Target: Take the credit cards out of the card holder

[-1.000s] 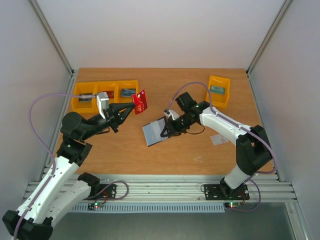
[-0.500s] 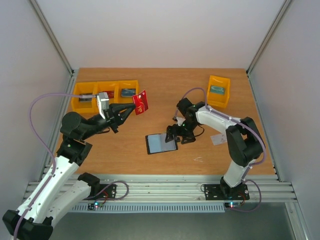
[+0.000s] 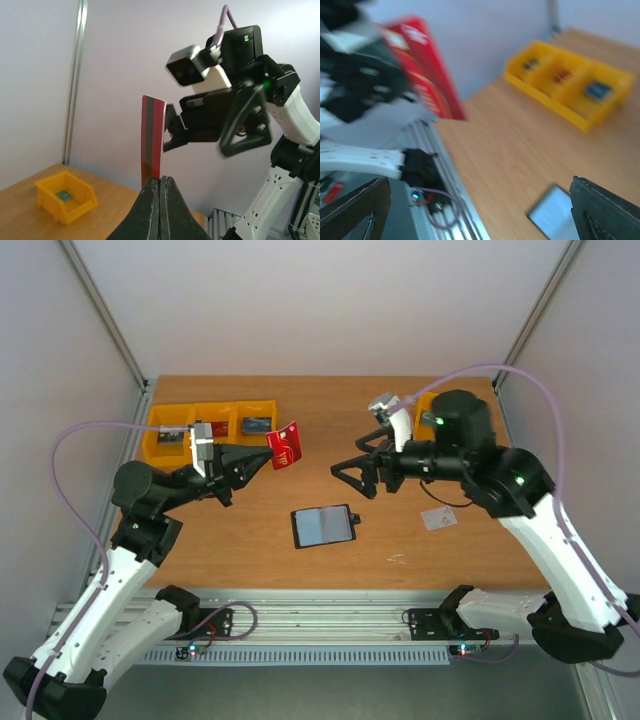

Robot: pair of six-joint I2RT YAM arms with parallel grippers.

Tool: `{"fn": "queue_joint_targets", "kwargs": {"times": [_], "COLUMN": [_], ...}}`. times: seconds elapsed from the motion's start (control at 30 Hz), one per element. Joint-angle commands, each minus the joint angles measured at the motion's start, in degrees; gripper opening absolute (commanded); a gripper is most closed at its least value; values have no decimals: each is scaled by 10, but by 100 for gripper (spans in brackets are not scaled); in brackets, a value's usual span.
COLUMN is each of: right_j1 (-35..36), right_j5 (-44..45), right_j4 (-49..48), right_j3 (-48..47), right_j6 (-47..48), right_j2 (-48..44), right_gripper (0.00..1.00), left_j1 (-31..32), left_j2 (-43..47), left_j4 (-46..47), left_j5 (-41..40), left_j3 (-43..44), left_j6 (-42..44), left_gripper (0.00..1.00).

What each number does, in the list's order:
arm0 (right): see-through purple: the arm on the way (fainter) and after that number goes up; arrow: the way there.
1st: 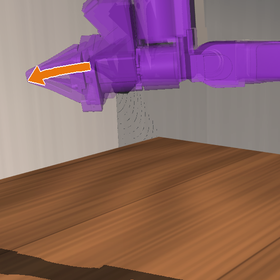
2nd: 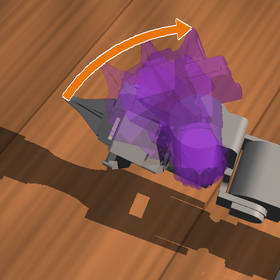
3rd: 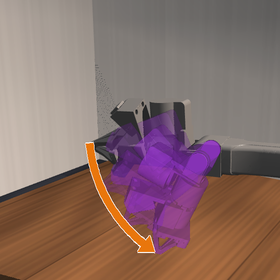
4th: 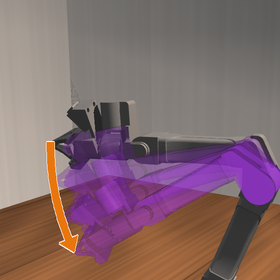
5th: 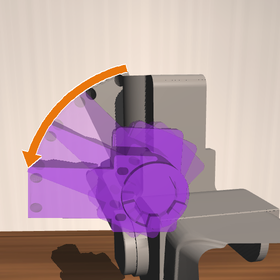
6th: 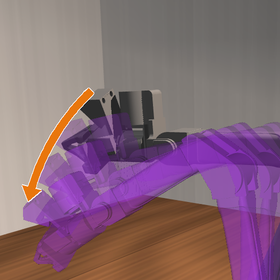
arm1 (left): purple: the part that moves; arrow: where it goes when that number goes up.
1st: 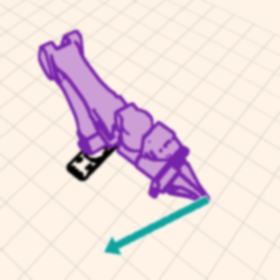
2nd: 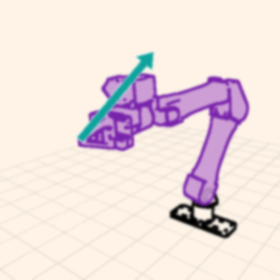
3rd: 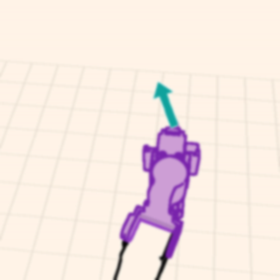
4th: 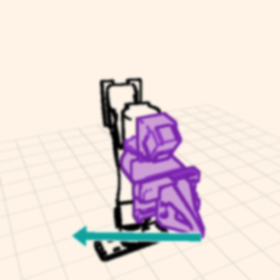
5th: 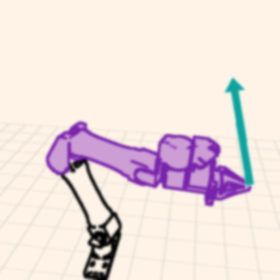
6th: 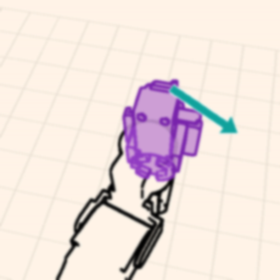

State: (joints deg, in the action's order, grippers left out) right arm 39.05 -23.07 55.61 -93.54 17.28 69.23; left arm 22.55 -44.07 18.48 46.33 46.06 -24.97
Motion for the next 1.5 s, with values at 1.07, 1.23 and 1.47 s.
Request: {"fn": "queue_joint_targets", "kwargs": {"times": [1.07,1.23,1.47], "right_j1": [79,96,103], "right_j5": [-175,-168,-166], "right_j4": [-88,-29,6], "right_j3": [-80,-118,-150], "right_j6": [40,80,104], "right_j2": [90,118,148], "right_gripper": [1,1,1], "left_j1": [32,40,54], "left_j2": [-7,-25,-39], "left_j4": [27,37,41], "left_j5": [24,49,53], "left_j3": [34,44,54], "left_j6": [9,6,17], "left_gripper": [54,61,43]}}
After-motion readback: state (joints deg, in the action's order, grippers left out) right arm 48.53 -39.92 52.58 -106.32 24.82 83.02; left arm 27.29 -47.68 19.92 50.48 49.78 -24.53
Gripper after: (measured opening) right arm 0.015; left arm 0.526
